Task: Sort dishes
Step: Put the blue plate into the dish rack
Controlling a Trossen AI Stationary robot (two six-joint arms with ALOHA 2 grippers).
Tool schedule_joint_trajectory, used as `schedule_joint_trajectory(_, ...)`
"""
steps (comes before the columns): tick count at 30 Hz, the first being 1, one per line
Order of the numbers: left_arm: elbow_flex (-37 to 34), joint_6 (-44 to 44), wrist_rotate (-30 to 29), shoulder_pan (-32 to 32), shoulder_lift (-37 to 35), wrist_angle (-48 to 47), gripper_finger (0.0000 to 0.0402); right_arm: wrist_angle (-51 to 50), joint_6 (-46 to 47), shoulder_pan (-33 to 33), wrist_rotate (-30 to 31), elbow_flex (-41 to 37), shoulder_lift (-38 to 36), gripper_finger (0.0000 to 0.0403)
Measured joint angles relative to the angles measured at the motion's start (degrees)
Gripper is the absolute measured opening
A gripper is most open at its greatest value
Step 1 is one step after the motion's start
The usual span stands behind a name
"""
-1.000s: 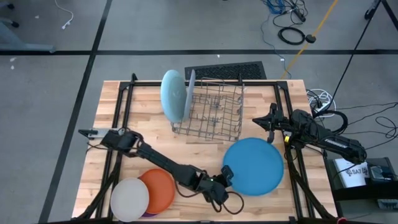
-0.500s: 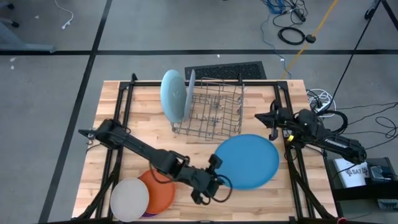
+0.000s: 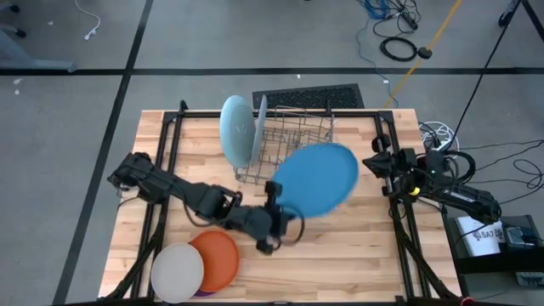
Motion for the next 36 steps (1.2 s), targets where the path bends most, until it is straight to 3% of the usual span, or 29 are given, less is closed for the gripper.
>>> schedule_joint_trajectory(5,0.0,-12.0,-2.5,4.2,-1.4,-2.0,0.0000,-1.4,-0.3,0.0,0.2,0.0,0.0,0.0004)
schedule_joint_trajectory(10,0.0,-18.2,-2.6,8.9,-2.2,1.0,0.0000,-2.4,-1.1,0.0,0.3,0.0,0.0,0.0004)
schedule_joint_trajectory(23,-4.8,-25.9,11.8,21.1,-3.1,18.0,0.0000,-3.4,-1.7,0.0,0.5,0.0,0.0,0.0004)
schedule_joint_trajectory(31,-9.6,-29.0,12.7,24.7,-4.2,21.0,0.0000,-3.6,-1.8,0.0,0.5,0.0,0.0,0.0004)
schedule_joint_trajectory(36,-16.3,-31.3,12.7,26.6,-8.2,27.5,0.0000,-4.1,-2.0,0.0,0.5,0.0,0.0,0.0004)
